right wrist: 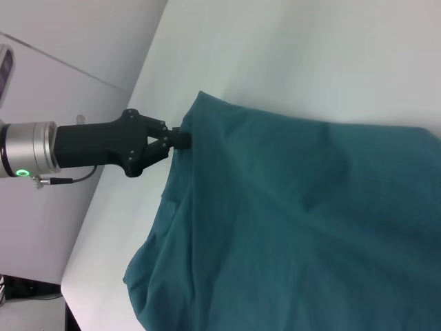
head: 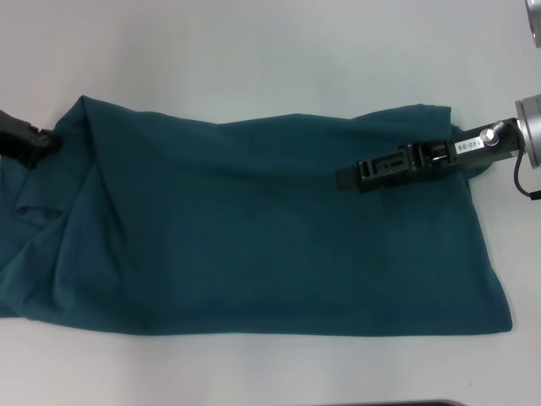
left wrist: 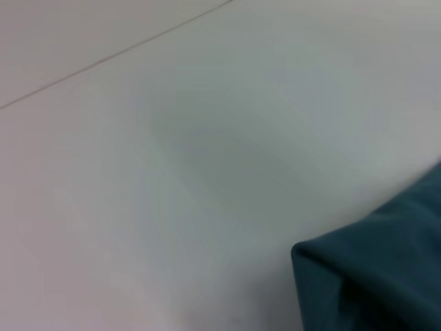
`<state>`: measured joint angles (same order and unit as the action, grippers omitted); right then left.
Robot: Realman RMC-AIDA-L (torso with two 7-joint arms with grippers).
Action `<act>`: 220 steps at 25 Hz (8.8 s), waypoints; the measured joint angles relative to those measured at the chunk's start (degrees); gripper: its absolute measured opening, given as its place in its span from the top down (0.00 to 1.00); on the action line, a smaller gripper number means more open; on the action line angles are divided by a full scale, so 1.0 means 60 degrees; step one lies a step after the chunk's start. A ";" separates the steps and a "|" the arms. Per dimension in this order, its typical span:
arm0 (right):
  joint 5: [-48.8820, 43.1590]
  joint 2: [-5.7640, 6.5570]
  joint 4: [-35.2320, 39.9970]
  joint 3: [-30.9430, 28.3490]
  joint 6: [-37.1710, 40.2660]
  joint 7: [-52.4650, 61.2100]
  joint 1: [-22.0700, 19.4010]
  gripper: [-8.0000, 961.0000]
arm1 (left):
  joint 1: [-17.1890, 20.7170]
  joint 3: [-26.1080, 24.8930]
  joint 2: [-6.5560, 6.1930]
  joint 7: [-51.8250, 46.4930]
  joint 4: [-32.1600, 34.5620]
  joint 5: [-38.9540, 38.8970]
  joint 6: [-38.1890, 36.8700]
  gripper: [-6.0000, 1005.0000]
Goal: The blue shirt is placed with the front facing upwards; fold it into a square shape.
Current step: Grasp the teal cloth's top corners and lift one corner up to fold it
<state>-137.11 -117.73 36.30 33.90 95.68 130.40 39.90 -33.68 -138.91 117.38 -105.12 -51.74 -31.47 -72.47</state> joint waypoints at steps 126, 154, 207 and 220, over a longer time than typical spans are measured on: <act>0.0016 -0.0022 -0.0367 0.0712 -0.2048 -0.1677 0.0630 0.28 | 0.1049 -0.2131 -0.1401 -0.3585 0.0854 0.2319 -0.5417 0.51; 0.0144 -0.0049 -0.0367 0.0693 -0.2035 -0.1672 0.0498 0.29 | 0.0616 -0.2378 -0.1349 -0.3149 0.1096 0.2014 -0.5259 0.51; 0.0264 -0.0136 -0.0284 0.0767 -0.1904 -0.1393 0.0736 0.30 | 0.0751 -0.2516 -0.1313 -0.2217 0.1224 0.0747 -0.4351 0.51; 0.0265 -0.0170 -0.0275 0.0768 -0.1948 -0.1386 0.0943 0.30 | 0.1846 -0.2576 -0.1264 -0.2263 0.0901 0.0798 -0.4628 0.51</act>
<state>-135.52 -118.75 34.65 38.51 84.00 122.08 45.56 -22.60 -154.36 109.80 -118.69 -46.34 -26.68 -100.23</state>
